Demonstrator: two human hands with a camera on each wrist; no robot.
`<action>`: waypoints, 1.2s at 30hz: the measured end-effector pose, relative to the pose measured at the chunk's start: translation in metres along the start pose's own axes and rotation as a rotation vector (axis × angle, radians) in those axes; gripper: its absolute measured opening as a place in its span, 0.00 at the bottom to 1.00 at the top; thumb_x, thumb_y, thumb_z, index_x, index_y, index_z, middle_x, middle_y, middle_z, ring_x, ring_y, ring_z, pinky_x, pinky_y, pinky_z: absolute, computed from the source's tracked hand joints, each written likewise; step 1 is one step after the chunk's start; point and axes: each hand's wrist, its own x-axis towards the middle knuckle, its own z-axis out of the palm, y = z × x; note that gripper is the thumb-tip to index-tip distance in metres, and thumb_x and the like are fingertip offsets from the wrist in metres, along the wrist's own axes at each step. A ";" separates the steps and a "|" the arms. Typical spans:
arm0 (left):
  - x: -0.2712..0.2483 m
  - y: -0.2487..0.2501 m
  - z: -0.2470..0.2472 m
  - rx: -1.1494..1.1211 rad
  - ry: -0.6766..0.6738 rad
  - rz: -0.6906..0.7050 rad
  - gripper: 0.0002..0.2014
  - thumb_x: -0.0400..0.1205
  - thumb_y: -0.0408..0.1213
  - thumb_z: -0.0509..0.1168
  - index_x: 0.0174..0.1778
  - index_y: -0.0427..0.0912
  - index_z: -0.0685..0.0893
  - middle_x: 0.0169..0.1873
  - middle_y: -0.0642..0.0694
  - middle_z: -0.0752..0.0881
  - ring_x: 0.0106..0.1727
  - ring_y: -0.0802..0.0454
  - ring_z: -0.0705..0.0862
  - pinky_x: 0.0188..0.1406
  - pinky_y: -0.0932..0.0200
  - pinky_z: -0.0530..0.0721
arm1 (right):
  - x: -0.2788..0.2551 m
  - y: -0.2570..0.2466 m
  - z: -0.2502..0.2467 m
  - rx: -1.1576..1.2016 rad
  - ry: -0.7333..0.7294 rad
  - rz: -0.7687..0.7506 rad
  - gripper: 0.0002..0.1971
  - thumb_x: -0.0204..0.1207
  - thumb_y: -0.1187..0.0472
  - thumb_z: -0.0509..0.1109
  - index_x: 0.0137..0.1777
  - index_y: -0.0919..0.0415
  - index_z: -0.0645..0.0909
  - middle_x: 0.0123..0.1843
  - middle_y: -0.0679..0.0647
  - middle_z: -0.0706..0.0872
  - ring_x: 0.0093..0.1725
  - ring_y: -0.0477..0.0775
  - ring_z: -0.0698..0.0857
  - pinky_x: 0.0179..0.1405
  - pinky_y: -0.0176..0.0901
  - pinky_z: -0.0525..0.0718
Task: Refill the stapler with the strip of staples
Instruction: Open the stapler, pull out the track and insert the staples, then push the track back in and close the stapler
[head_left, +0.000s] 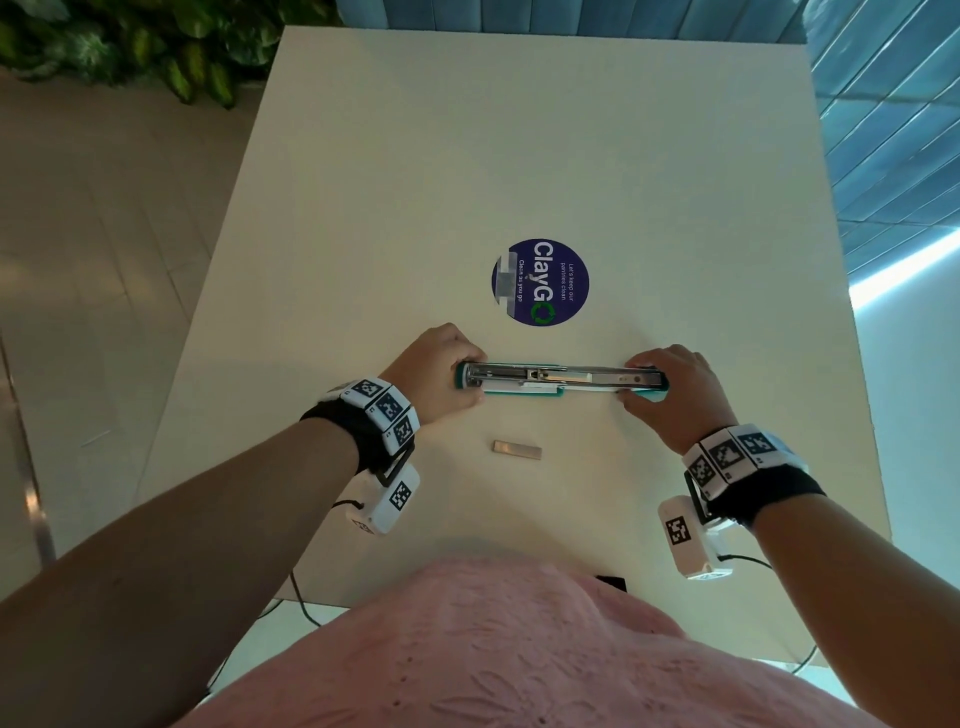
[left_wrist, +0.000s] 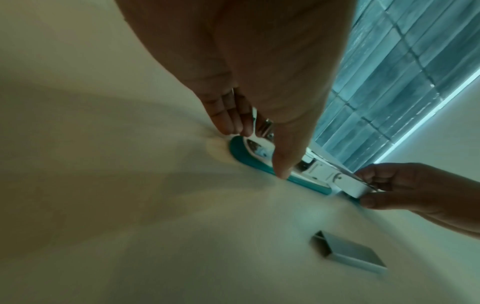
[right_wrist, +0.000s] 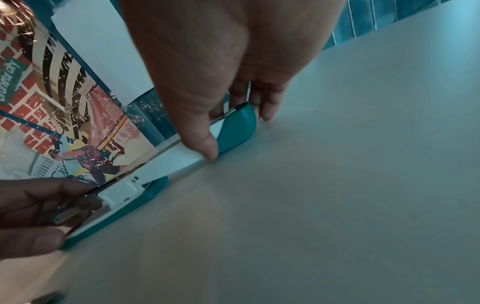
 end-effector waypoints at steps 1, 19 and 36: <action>-0.001 0.002 0.000 0.001 0.007 0.008 0.23 0.67 0.38 0.76 0.57 0.43 0.81 0.48 0.46 0.78 0.51 0.51 0.75 0.56 0.53 0.78 | -0.001 0.000 0.000 0.005 0.006 0.000 0.15 0.66 0.61 0.77 0.53 0.57 0.83 0.49 0.56 0.84 0.48 0.53 0.74 0.48 0.42 0.69; -0.033 0.028 0.045 0.076 -0.202 0.307 0.10 0.77 0.37 0.66 0.52 0.39 0.85 0.46 0.40 0.83 0.49 0.46 0.78 0.51 0.52 0.78 | 0.000 0.004 0.002 0.025 0.003 -0.011 0.15 0.67 0.61 0.76 0.54 0.56 0.84 0.49 0.55 0.85 0.49 0.52 0.73 0.49 0.41 0.70; 0.015 0.028 0.001 0.062 0.007 0.204 0.03 0.73 0.33 0.70 0.40 0.40 0.83 0.38 0.44 0.83 0.41 0.52 0.74 0.41 0.56 0.75 | 0.000 0.004 0.000 0.036 -0.013 -0.005 0.15 0.68 0.60 0.77 0.55 0.55 0.84 0.49 0.52 0.83 0.49 0.52 0.74 0.49 0.40 0.70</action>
